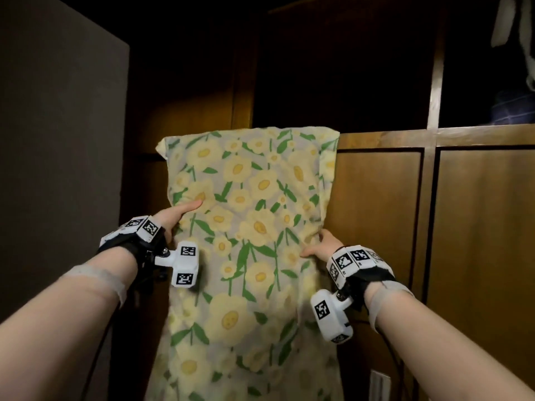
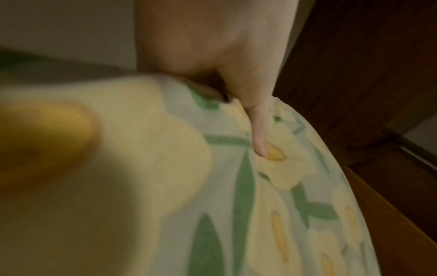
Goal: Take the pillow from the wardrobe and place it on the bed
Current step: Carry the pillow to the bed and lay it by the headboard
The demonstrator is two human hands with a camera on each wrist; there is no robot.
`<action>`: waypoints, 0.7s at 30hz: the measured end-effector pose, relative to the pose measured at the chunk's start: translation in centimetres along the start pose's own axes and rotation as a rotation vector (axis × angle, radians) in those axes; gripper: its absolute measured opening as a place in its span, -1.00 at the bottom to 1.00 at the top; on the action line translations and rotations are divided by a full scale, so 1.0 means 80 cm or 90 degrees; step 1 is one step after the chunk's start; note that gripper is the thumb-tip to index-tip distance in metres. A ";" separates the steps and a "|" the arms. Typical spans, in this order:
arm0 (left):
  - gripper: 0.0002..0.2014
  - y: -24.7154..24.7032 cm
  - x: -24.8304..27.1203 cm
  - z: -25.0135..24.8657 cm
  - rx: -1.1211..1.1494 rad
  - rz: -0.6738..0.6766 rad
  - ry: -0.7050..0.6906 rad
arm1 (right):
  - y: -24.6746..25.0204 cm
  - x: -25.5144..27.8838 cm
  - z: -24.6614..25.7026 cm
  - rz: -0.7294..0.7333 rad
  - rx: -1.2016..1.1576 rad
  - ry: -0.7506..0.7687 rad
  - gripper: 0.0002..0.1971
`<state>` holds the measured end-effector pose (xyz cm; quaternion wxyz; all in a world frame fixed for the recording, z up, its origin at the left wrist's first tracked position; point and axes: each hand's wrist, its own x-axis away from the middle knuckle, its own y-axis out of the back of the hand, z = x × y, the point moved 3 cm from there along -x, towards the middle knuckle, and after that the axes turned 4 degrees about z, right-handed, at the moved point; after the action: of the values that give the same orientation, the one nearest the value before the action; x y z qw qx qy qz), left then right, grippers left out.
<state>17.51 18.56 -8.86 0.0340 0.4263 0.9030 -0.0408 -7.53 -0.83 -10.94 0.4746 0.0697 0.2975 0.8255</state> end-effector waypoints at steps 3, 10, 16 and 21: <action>-0.41 0.032 -0.014 0.009 0.038 -0.102 -0.025 | -0.012 -0.006 0.037 -0.126 0.064 0.016 -0.18; -0.35 0.085 -0.094 0.013 -0.056 -0.111 -0.100 | -0.068 -0.037 0.172 -0.256 0.339 0.250 -0.14; -0.69 0.102 -0.125 -0.037 -0.218 -0.055 -0.187 | -0.115 -0.134 0.259 -0.332 0.452 0.266 -0.31; -0.58 0.119 -0.166 -0.059 -0.305 -0.036 -0.214 | -0.121 -0.175 0.311 -0.360 0.519 0.244 -0.27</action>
<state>33.18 14.91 -3.36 0.2818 0.3683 0.8800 0.1029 17.12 1.77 6.26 0.5503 0.0137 0.6826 0.4806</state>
